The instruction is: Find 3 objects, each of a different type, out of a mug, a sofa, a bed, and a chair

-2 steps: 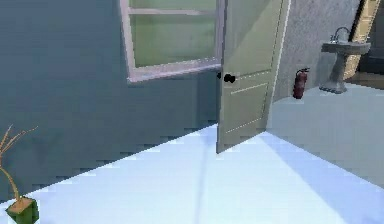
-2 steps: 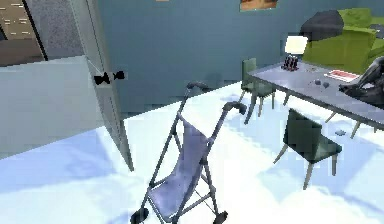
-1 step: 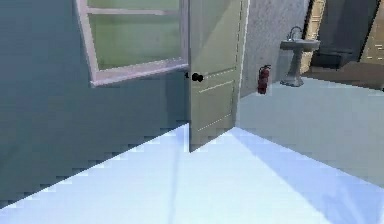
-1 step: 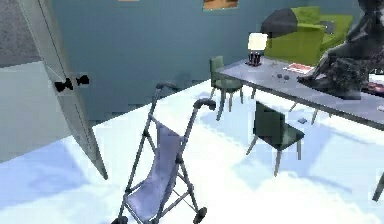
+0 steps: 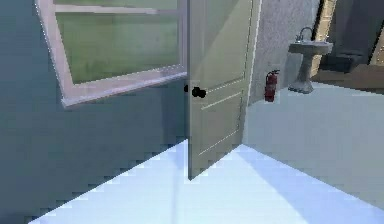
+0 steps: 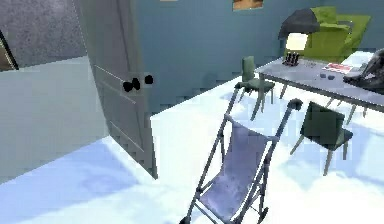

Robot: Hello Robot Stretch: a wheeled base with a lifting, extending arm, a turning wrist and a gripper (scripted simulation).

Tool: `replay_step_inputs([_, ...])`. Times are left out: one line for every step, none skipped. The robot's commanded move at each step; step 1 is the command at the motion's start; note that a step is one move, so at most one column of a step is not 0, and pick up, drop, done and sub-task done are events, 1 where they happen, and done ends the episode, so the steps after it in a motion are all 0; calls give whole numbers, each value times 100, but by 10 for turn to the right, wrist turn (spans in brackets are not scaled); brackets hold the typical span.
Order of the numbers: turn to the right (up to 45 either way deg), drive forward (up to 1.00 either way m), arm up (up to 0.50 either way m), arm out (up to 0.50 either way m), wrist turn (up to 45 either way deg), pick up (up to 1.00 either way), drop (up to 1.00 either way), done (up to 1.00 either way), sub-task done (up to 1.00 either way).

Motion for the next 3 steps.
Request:
replay_step_inputs([330,0,0,0,0,0,0,0,0])
replay_step_inputs([0,100,0,0,0,0,0,0,0])
replay_step_inputs([30,0,0,0,0,0,0,0,0])
